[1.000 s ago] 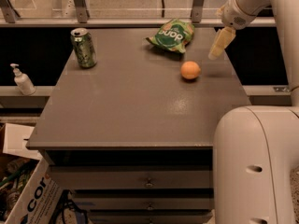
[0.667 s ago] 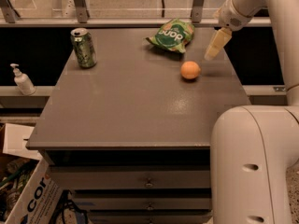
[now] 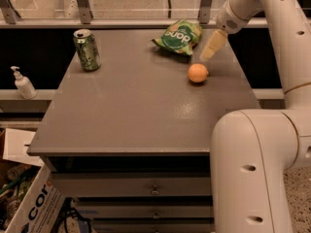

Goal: Pick green rice chip bag

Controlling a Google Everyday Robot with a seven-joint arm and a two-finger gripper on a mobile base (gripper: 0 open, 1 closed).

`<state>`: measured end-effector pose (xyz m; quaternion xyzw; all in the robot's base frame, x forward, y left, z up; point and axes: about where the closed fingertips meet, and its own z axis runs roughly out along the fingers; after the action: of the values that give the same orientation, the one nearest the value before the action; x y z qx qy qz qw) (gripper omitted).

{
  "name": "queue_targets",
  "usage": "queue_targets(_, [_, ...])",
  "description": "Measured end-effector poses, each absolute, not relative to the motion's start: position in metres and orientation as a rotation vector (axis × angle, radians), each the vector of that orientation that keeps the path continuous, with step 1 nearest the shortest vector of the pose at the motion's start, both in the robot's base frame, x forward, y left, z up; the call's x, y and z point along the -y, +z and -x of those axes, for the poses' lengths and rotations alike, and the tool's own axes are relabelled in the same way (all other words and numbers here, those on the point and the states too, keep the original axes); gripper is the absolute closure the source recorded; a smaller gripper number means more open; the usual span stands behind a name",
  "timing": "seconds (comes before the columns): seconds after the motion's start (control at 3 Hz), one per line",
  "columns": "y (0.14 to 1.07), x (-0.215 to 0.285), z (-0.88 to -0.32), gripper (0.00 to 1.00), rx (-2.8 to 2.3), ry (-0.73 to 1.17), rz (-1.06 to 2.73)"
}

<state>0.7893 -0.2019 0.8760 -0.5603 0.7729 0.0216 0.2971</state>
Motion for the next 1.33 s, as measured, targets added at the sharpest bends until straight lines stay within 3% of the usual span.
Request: queue_targets(1.33, [0.862, 0.159, -0.822, 0.0, -2.172, 0.16, 1.241])
